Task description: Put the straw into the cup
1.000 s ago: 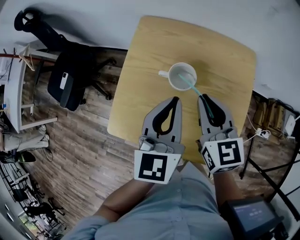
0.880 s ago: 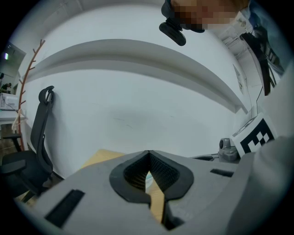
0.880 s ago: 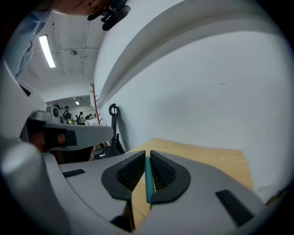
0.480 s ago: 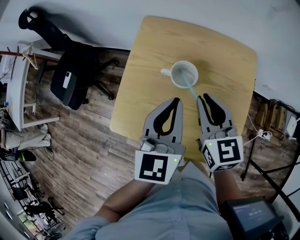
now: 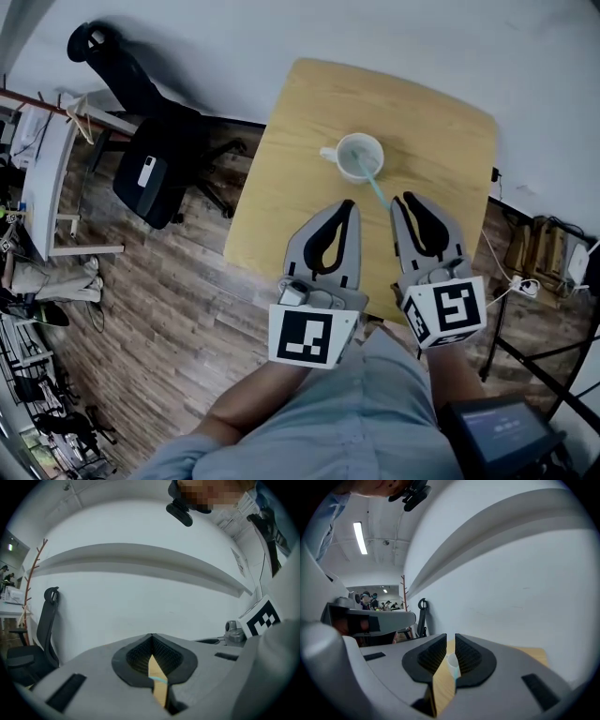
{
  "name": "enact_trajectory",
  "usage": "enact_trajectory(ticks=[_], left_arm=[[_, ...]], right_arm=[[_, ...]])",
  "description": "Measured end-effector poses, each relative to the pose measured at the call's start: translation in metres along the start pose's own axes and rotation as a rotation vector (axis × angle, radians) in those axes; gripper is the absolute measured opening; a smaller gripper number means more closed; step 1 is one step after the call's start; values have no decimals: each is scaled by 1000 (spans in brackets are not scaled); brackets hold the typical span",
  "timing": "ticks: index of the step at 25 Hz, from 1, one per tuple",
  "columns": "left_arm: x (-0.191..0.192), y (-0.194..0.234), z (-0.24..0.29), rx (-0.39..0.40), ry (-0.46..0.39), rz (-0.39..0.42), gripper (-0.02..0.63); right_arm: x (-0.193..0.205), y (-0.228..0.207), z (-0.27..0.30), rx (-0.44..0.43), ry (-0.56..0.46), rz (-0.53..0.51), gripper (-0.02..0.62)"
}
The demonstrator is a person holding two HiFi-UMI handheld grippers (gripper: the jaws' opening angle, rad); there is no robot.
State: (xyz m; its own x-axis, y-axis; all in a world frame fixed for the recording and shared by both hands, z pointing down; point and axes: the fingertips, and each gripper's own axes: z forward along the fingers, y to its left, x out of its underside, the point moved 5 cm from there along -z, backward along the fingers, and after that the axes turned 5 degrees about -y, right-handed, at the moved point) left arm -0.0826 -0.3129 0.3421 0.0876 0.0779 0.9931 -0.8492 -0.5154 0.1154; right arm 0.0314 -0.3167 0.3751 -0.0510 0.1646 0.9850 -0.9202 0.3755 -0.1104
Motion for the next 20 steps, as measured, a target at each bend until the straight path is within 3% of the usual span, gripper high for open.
enact_trajectory(ticks=[14, 20], left_arm=[[-63, -60, -28, 6, -185, 87, -3], [-70, -74, -32, 4, -212, 104, -3]], right_arm=[[-79, 8, -66, -25, -193, -65, 2], [-92, 1, -78, -32, -233, -78, 0]])
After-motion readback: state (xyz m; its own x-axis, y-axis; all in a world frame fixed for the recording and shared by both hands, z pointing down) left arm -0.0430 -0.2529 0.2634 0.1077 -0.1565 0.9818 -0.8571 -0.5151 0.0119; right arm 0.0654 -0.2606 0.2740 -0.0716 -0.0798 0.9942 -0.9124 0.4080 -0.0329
